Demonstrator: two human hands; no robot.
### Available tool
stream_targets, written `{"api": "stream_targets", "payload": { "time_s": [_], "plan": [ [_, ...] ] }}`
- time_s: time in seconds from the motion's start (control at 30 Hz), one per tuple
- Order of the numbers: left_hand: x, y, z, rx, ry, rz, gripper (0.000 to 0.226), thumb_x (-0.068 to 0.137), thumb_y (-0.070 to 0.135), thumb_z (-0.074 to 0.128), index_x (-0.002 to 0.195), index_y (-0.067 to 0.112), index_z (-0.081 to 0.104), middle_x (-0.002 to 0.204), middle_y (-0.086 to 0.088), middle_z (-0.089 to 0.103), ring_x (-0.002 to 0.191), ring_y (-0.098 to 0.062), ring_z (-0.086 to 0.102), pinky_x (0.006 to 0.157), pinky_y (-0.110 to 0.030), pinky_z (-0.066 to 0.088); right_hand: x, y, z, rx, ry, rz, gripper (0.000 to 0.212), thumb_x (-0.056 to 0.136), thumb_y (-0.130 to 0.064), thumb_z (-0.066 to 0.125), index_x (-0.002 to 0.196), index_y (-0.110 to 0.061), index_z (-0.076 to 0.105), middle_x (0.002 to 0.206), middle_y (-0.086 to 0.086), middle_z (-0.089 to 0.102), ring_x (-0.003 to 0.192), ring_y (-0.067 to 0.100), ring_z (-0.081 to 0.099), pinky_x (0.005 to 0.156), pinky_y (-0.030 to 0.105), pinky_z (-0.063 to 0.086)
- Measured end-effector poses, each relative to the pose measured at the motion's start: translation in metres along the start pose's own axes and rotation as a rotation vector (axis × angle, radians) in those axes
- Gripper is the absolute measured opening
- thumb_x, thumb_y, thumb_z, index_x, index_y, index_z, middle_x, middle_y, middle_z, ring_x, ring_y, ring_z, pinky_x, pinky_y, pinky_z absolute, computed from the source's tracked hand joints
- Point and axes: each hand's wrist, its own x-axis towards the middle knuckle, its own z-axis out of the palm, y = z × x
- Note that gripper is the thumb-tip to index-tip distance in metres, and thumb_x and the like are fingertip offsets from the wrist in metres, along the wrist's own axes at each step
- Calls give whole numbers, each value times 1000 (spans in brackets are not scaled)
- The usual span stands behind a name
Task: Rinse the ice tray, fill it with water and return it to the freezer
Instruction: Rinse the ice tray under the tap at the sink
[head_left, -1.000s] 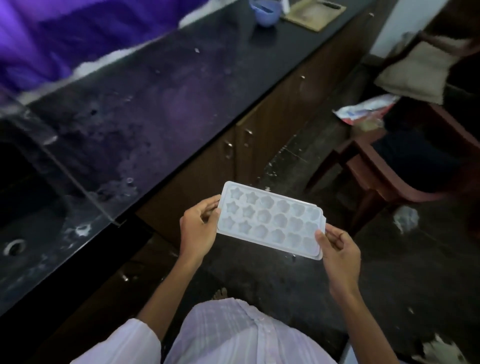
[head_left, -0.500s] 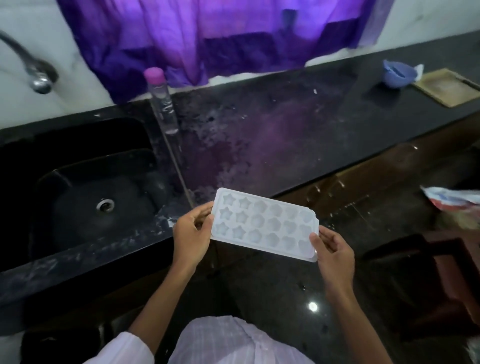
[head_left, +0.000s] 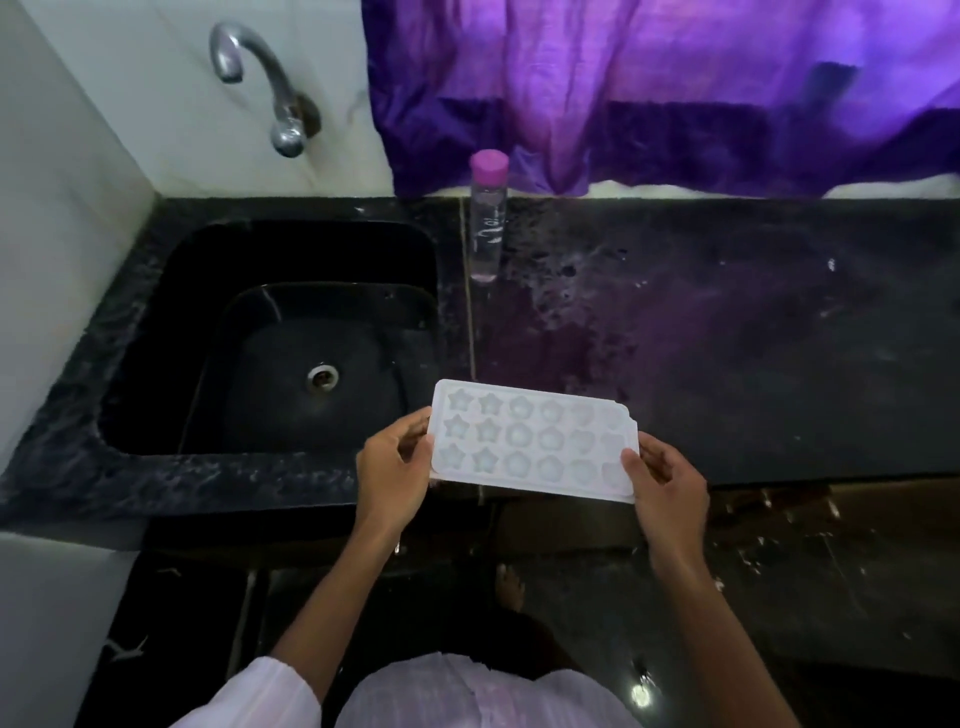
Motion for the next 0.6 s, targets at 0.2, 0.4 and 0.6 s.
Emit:
{"api": "stream_targets", "payload": {
  "time_s": [0.2,0.4,0.6],
  "plan": [
    [34,9,8,-20,122,-60,34,96,3,60,125,19,69,109,14,72,96,10,65,78,-4,50,58,-25,30,-18,-154,-29,31,94,-17,67,125,-18,67,109,-7,72,101,8,68,92,33,55],
    [62,7,7,-134,244,-187,34,94,5,64,122,24,68,107,14,73,98,-3,70,90,-33,58,95,-46,62,-16,-277,-42,28,93,-13,69,119,-20,70,105,-9,74,97,6,70,87,28,56],
    [83,0,-13,-253,353,-265,38,92,7,68,130,13,63,107,1,74,98,-13,72,87,-32,58,111,-62,108,-61,-383,-71,25,93,-14,68,115,-25,70,102,-13,73,94,2,70,84,25,56]
  ]
}}
